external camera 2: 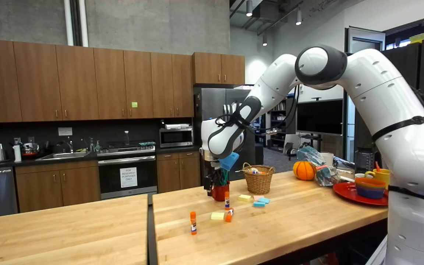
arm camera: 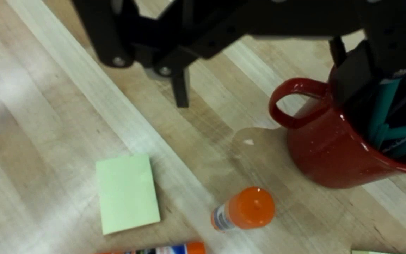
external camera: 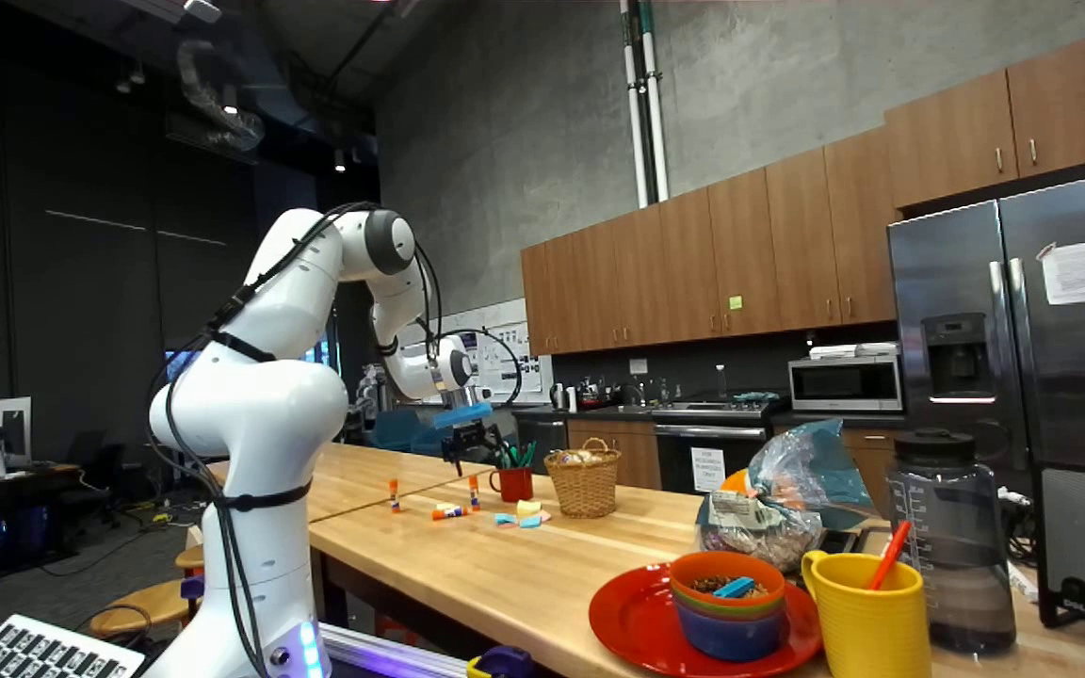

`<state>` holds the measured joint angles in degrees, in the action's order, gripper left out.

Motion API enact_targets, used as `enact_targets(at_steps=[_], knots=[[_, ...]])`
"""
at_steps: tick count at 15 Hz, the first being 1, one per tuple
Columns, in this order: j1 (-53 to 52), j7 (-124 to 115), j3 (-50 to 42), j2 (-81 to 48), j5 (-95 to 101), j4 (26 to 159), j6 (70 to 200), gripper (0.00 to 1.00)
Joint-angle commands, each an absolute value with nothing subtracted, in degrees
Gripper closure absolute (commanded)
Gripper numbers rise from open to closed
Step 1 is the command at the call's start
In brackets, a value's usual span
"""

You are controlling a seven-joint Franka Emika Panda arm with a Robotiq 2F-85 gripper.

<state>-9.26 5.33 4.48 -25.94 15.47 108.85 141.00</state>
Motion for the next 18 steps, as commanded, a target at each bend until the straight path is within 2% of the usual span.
enact_targets(at_steps=[1,9,10,12,18], knots=[[-10.4,3.5,3.0,-27.7,17.5,106.0,141.2,0.0],[-10.3,3.4,2.4,-30.6,17.0,103.7,140.3,0.0],[-10.2,3.3,2.6,-30.9,16.5,103.8,140.1,0.25],[-10.1,2.8,2.8,-31.4,15.9,103.9,139.8,0.32],[-10.1,1.0,3.7,-31.0,13.5,103.6,140.5,0.79]])
